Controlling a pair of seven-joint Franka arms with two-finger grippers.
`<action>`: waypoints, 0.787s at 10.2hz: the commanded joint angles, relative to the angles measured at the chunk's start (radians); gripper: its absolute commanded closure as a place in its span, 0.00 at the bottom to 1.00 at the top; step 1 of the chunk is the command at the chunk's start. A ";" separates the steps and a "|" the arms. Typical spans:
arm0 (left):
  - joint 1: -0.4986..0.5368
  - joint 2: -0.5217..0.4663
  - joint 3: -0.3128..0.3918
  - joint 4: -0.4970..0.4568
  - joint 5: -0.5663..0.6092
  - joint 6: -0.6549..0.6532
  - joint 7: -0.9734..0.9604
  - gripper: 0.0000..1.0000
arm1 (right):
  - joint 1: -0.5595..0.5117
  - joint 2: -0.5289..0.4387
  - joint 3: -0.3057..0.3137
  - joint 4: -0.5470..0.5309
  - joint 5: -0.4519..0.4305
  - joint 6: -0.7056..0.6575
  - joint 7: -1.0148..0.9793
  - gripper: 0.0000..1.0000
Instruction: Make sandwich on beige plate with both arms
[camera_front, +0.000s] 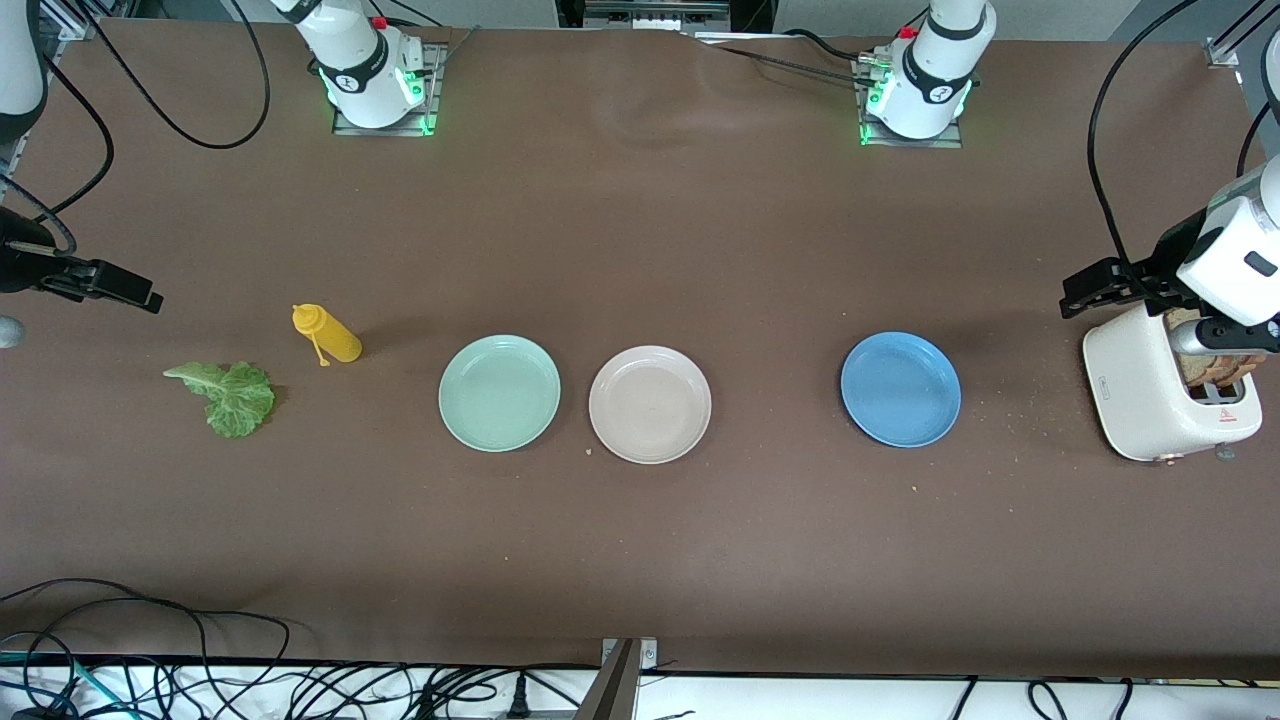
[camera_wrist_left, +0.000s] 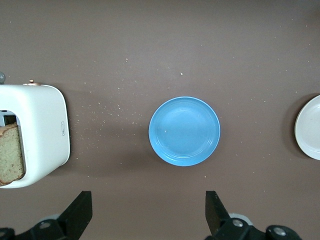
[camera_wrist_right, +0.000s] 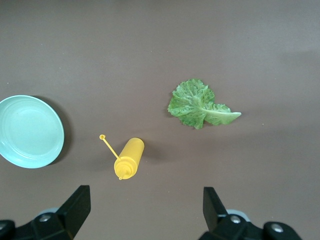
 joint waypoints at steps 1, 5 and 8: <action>0.005 0.007 -0.004 0.017 0.015 0.003 0.007 0.00 | -0.001 -0.008 0.012 -0.001 -0.011 -0.002 0.006 0.00; 0.005 0.007 -0.004 0.017 0.015 0.003 0.007 0.00 | 0.015 -0.006 0.015 -0.001 -0.009 0.007 0.007 0.00; 0.005 0.007 -0.004 0.017 0.015 0.003 0.007 0.00 | 0.015 -0.006 0.014 -0.001 -0.009 0.007 0.007 0.00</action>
